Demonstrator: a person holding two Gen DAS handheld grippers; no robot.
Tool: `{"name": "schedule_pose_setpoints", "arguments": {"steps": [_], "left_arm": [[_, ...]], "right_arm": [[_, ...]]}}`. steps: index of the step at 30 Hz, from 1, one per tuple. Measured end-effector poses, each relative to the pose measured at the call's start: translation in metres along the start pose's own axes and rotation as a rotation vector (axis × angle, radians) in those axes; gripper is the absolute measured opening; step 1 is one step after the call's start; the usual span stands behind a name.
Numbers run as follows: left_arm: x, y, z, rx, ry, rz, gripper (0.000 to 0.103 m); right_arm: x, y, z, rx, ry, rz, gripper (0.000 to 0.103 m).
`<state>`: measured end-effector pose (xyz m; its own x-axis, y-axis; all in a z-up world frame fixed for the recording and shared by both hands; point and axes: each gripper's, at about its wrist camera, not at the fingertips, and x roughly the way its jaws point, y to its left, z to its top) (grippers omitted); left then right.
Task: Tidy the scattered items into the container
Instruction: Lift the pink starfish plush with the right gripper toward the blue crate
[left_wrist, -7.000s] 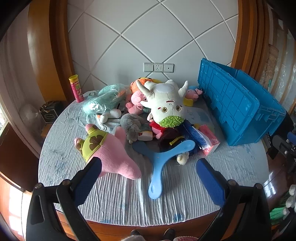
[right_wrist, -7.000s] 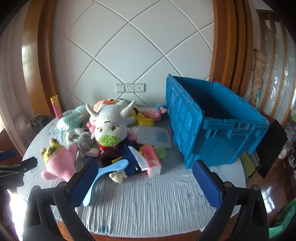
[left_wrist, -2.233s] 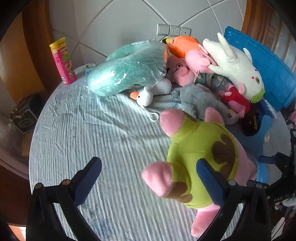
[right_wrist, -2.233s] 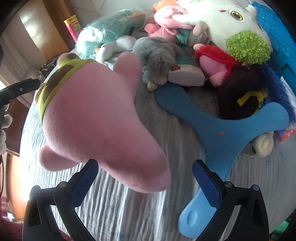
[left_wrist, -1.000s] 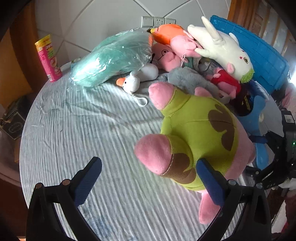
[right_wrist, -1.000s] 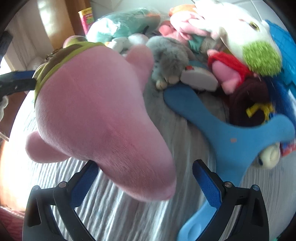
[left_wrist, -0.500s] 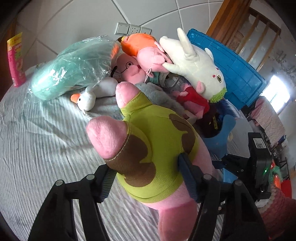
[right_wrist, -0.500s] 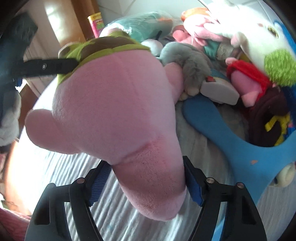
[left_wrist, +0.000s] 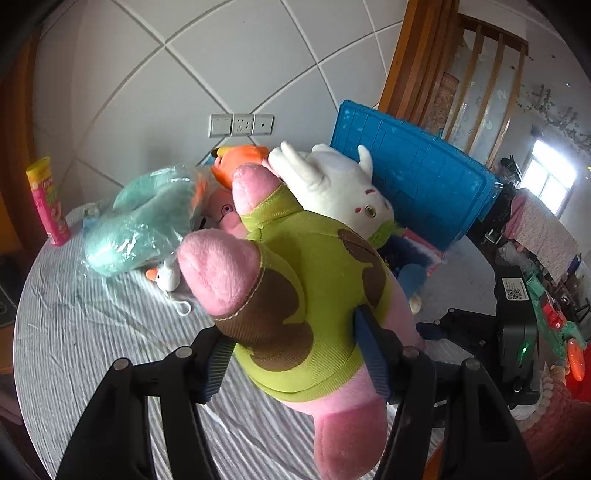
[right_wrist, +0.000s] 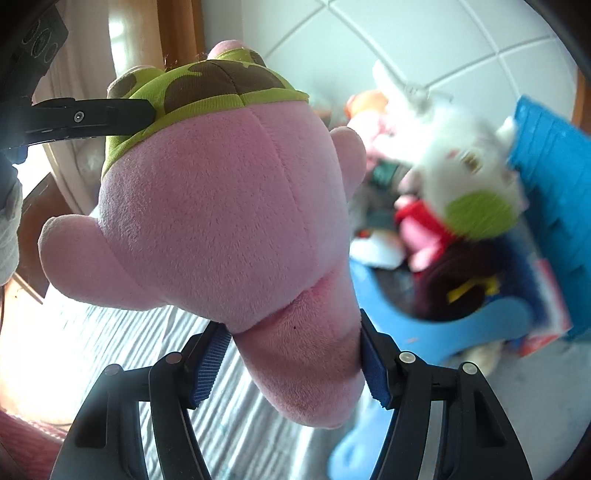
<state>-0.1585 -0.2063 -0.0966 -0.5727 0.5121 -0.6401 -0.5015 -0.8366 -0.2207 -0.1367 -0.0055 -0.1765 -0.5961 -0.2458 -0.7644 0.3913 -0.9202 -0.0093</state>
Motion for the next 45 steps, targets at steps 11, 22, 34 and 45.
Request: {"name": "schedule_pose_setpoints", "arguments": {"steps": [11,22,34,45], "left_arm": [[-0.022,-0.083,0.041,0.028,-0.045,-0.005,0.062],[-0.022,-0.206,0.094,0.084,-0.157,-0.018,0.061],[0.048,-0.341,0.217,0.111,-0.218,-0.066,0.037],[0.183,-0.269,0.163,-0.007,-0.008,0.023,0.103]], "right_arm": [[-0.082,-0.038,-0.004,-0.011,-0.067,-0.109,0.062],[-0.184,-0.122,-0.018,-0.009,-0.194,-0.178,0.054],[-0.26,-0.285,0.023,0.048,-0.291,-0.278,0.001],[-0.18,-0.326,-0.07,0.313,-0.214,-0.05,0.083]]}}
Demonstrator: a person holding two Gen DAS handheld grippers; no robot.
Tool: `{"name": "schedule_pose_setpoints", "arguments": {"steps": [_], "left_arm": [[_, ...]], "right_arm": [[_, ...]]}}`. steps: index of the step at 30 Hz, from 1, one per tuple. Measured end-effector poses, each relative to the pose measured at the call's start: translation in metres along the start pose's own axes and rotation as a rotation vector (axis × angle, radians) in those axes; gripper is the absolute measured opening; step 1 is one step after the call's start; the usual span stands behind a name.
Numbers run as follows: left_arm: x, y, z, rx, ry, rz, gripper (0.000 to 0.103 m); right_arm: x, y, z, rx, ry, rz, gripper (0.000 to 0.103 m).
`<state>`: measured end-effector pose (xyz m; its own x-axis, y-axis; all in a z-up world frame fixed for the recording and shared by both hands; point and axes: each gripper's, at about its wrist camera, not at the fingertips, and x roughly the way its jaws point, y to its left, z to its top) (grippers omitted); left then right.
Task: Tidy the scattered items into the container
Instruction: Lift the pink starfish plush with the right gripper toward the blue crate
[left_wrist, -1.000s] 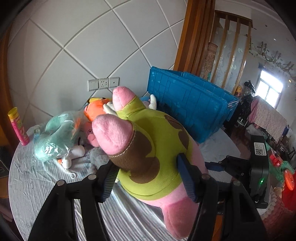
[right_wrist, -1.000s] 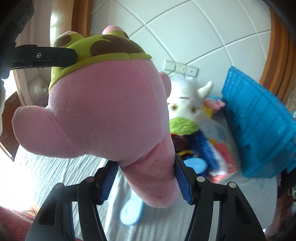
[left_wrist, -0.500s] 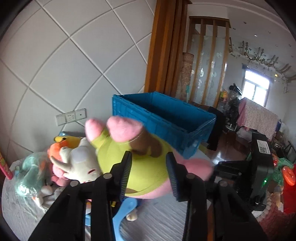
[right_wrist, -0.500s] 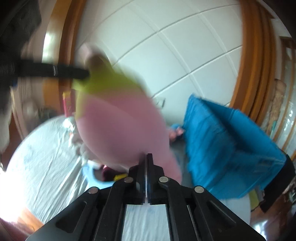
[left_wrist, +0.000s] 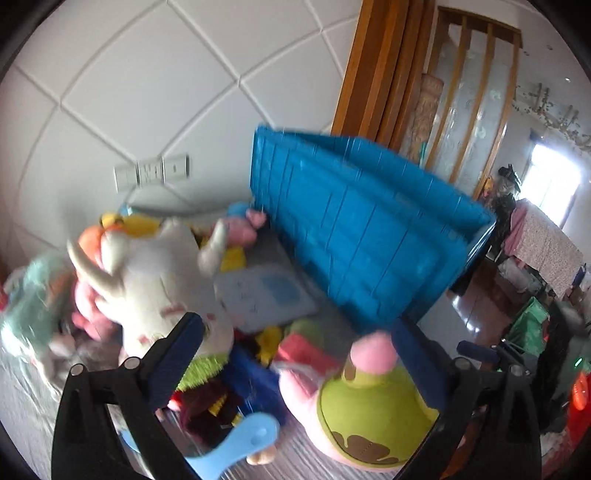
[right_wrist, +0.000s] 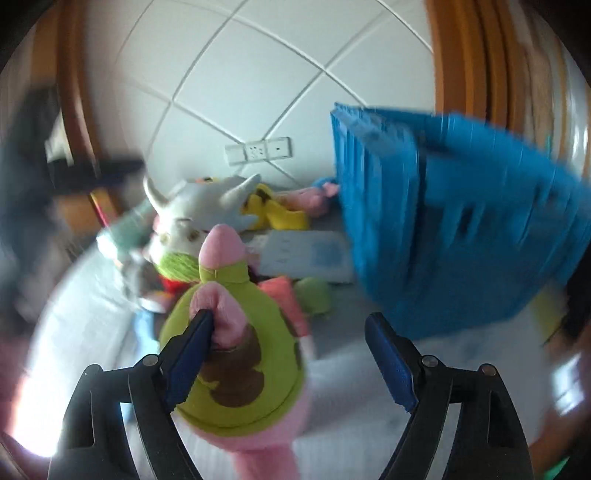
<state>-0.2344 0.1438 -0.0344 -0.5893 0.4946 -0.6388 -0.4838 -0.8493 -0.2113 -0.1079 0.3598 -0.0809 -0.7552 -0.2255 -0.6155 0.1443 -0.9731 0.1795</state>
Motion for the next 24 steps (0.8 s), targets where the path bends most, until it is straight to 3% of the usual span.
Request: {"name": "schedule_pose_setpoints", "arguments": {"steps": [5,11,16,19,24], "left_arm": [[0.032,0.001,-0.023,-0.026,0.07,0.026,0.103],[0.005,-0.002,-0.038,-0.041,0.037,0.09,0.103],[0.005,-0.024,-0.054,-0.016,0.079,0.126,0.103],[0.024,-0.032,-0.062,-0.038,0.124,0.127,0.103],[0.042,-0.037,-0.052,-0.083,0.099,0.127,0.103]], "right_arm": [[0.008,0.005,0.008,-0.025,-0.009,-0.001,0.083],[0.026,0.003,0.045,-0.077,0.023,-0.018,0.083],[0.032,0.003,0.064,-0.116,0.006,-0.025,0.083],[0.016,-0.006,0.065,-0.108,-0.014,-0.036,0.083],[-0.005,-0.028,0.041,-0.09,0.034,-0.063,0.083]]}}
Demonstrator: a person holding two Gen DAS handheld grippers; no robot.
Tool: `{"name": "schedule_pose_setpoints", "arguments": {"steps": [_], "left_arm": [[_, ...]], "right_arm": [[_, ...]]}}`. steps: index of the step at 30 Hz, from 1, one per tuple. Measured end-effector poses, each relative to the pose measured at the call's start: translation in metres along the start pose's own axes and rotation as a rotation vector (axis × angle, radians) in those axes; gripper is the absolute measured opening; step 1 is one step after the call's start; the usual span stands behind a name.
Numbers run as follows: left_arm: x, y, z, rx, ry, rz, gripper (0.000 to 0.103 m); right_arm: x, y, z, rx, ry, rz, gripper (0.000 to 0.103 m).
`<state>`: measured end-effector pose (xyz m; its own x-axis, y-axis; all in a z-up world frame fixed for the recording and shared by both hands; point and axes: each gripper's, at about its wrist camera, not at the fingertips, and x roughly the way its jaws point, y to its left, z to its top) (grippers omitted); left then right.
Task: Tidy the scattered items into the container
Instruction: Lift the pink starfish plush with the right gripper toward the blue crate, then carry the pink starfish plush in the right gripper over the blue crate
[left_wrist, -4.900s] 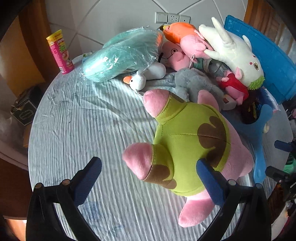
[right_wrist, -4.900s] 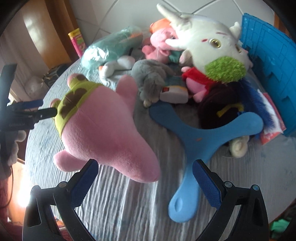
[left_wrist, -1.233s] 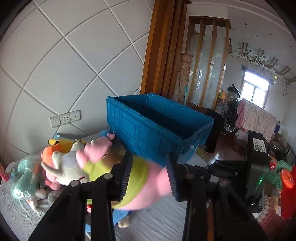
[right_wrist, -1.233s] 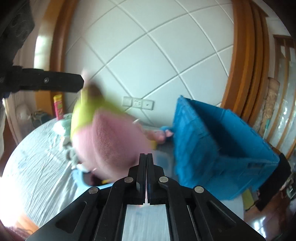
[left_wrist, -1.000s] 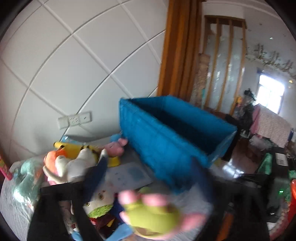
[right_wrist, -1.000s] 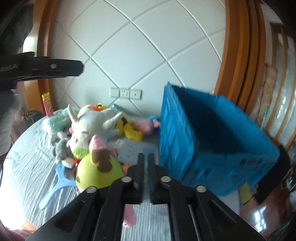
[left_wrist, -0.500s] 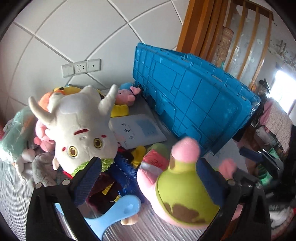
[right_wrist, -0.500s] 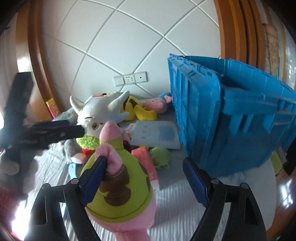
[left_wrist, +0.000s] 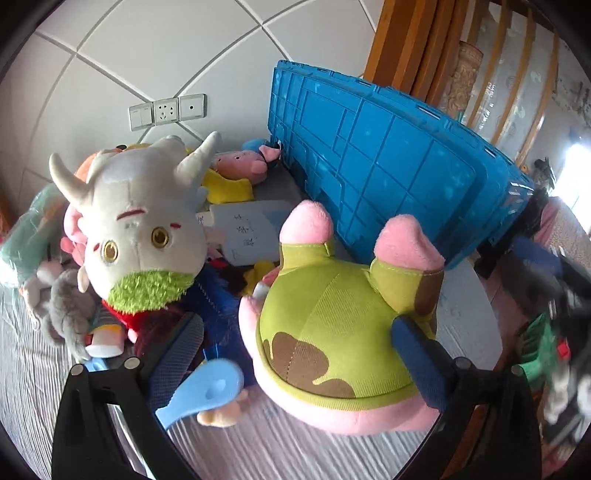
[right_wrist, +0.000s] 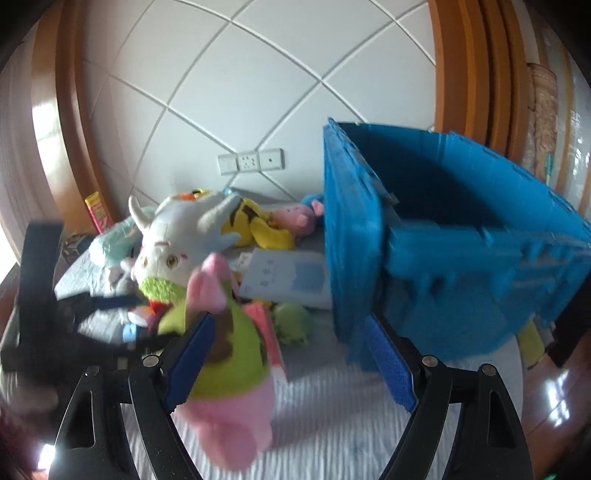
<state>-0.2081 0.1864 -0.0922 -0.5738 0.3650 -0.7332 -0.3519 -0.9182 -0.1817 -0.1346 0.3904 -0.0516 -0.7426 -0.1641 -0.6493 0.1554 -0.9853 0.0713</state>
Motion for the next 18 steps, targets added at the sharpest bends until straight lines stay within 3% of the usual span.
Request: {"name": "schedule_pose_setpoints", "arguments": {"steps": [4,8,18], "left_arm": [[-0.006,-0.003,0.003,0.001,-0.012,0.035,0.103],[-0.028,0.009,-0.014,-0.047,-0.01,0.087,0.103],[-0.077,0.024,-0.075,-0.146,-0.001,0.175,0.103]], "right_arm": [[0.002,-0.017,-0.037,0.025,0.088,0.011,0.083],[0.013,-0.02,-0.066,0.023,0.155,0.061,0.083],[0.049,0.033,-0.093,-0.127,0.236,0.272,0.083]]}}
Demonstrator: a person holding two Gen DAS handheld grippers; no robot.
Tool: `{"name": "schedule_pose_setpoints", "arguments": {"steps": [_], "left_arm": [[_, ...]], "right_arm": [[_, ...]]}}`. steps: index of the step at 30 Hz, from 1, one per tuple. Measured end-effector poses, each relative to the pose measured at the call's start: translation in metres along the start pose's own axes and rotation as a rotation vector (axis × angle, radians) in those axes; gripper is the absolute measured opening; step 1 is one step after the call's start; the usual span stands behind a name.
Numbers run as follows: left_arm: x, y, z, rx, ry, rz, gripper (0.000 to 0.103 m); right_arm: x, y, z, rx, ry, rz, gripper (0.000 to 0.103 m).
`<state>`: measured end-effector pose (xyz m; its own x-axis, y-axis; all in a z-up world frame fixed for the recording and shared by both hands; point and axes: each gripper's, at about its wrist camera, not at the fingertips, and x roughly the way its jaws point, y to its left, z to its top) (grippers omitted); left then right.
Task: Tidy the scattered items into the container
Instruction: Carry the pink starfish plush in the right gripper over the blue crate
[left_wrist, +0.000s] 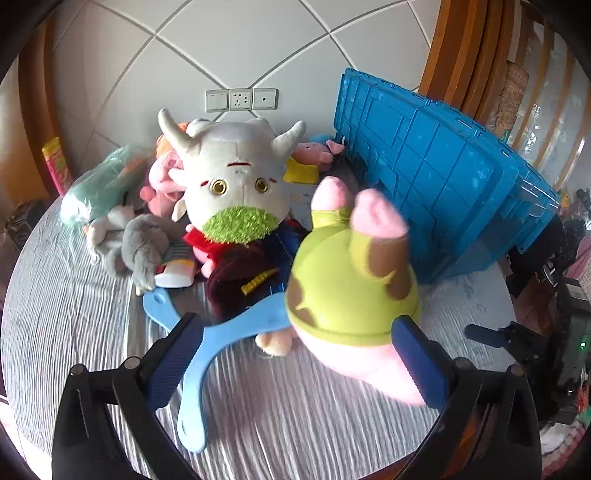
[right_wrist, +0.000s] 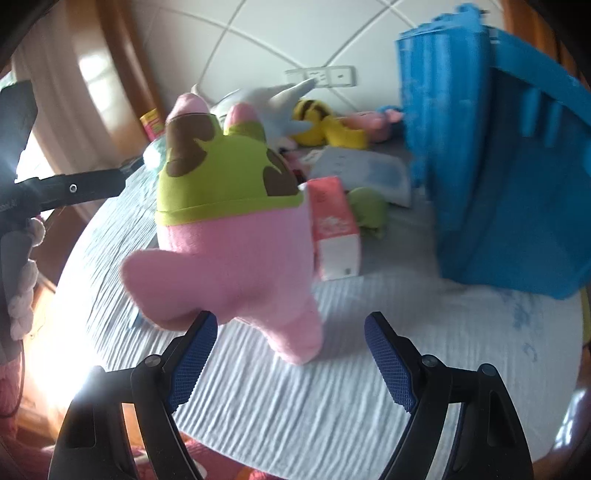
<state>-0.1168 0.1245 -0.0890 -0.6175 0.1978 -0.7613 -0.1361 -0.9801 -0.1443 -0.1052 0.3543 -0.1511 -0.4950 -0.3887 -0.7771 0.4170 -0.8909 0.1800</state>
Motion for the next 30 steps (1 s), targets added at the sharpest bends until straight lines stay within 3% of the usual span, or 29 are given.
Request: {"name": "schedule_pose_setpoints", "arguments": {"steps": [7,10,13,17,25,30], "left_arm": [[0.049,0.024,-0.014,-0.005,0.102,0.084,0.103],[0.07,0.048,-0.028,-0.069,0.133,0.053,0.103],[0.068,0.059,-0.032,-0.09,0.114,-0.005,0.103],[0.047,0.058,-0.033,-0.04,0.075,0.005,0.103],[0.03,0.079,-0.062,0.027,0.088,0.089,0.103],[0.033,0.095,-0.081,-0.018,0.089,0.056,0.103]], "right_arm": [[0.039,0.012,-0.011,-0.022,0.055,0.055,0.083],[0.054,0.013,-0.017,-0.016,0.079,0.078,0.083],[0.068,0.019,-0.023,-0.041,0.104,0.094,0.086],[0.076,0.028,-0.029,-0.093,0.124,0.098,0.102],[0.089,0.031,-0.032,-0.129,0.135,0.068,0.102],[0.098,0.031,-0.037,-0.153,0.127,0.054,0.102]]}}
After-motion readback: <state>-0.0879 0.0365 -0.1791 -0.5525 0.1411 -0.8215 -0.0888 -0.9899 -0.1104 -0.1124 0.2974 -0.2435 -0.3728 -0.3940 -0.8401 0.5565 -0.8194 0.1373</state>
